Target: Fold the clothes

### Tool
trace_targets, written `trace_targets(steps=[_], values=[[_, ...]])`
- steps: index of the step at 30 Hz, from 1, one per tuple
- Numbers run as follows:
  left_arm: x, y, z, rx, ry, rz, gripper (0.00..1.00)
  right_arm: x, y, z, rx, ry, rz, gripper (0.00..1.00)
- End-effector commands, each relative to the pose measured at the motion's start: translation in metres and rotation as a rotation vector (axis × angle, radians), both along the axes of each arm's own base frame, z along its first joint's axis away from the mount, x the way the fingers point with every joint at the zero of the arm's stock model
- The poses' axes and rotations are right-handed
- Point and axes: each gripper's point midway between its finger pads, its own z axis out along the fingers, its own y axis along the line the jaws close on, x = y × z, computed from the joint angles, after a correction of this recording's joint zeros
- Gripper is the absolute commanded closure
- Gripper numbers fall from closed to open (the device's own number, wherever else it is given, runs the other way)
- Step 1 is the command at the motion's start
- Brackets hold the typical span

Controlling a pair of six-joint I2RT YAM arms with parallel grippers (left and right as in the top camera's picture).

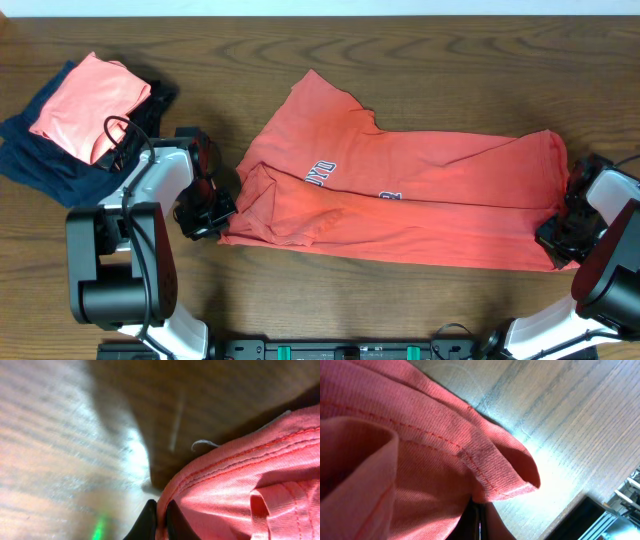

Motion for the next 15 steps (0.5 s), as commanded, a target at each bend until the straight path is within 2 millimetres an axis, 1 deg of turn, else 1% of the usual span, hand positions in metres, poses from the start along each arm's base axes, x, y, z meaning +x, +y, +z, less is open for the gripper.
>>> trace_targets(steps=[1, 2, 3, 5, 6, 7, 9, 12, 13, 14, 15], values=[[0.001, 0.006, 0.013, 0.040, -0.045, -0.021, 0.94, -0.002, -0.003, -0.001, -0.021, -0.002, -0.038, 0.98], [0.003, 0.005, 0.016, 0.040, -0.060, -0.025, 0.94, 0.002, -0.001, 0.000, -0.006, -0.022, -0.043, 0.97], [0.003, 0.004, 0.019, 0.041, -0.069, -0.027, 0.89, 0.007, 0.002, 0.001, 0.017, -0.048, -0.043, 0.94], [0.003, 0.003, 0.026, 0.041, -0.087, -0.029, 0.66, 0.017, 0.006, 0.008, 0.057, -0.090, -0.036, 0.90], [0.002, 0.003, 0.030, 0.042, -0.096, -0.029, 0.58, 0.021, 0.008, 0.012, 0.075, -0.106, -0.026, 0.89], [0.002, 0.003, 0.033, 0.042, -0.106, -0.029, 0.55, 0.028, 0.009, 0.018, 0.095, -0.131, -0.006, 0.88], [0.004, 0.003, 0.042, 0.044, -0.142, -0.028, 0.54, 0.040, 0.012, 0.032, 0.136, -0.178, 0.037, 0.85], [0.010, 0.004, 0.054, 0.046, -0.207, -0.027, 0.54, 0.053, 0.015, 0.049, 0.155, -0.250, 0.058, 0.83], [0.014, 0.004, 0.058, 0.047, -0.236, -0.026, 0.55, 0.055, 0.015, 0.052, 0.154, -0.271, 0.061, 0.77], [0.017, 0.004, 0.062, 0.049, -0.264, -0.025, 0.54, 0.057, 0.014, 0.055, 0.147, -0.285, 0.063, 0.64], [0.020, 0.004, 0.065, 0.049, -0.287, -0.025, 0.54, 0.058, 0.014, 0.055, 0.143, -0.290, 0.063, 0.62]])
